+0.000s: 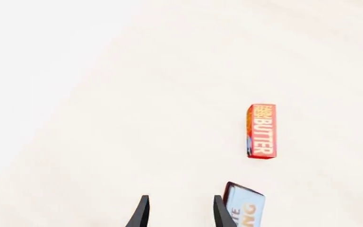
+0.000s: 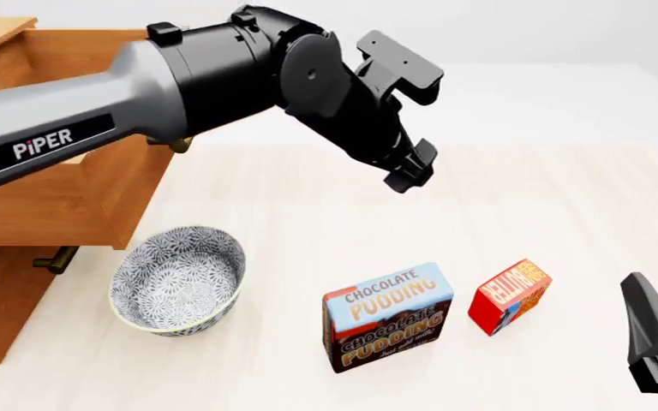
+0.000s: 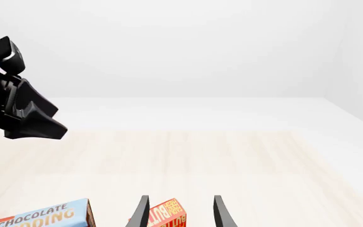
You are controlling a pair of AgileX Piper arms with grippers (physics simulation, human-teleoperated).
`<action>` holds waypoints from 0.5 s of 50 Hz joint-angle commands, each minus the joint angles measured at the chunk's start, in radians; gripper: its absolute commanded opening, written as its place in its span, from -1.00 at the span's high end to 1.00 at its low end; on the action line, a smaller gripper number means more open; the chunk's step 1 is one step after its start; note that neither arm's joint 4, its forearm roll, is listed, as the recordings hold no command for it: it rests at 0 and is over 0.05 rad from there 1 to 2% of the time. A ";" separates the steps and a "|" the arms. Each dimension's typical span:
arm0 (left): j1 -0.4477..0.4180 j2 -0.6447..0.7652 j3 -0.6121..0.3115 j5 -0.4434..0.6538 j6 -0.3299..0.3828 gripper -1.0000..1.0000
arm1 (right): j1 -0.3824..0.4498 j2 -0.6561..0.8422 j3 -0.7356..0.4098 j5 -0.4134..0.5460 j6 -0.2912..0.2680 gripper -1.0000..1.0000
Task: Put the butter at the back in the top drawer of the cabinet and close it.
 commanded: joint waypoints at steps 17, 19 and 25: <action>-0.074 0.152 -0.145 0.040 -0.019 -1.00 | 0.000 0.000 0.000 0.000 0.000 -1.00; -0.074 0.159 -0.149 0.040 -0.019 -1.00 | 0.000 0.000 0.000 0.000 0.000 -1.00; -0.078 0.178 -0.163 0.043 -0.021 -1.00 | 0.000 0.000 0.000 0.000 0.000 -1.00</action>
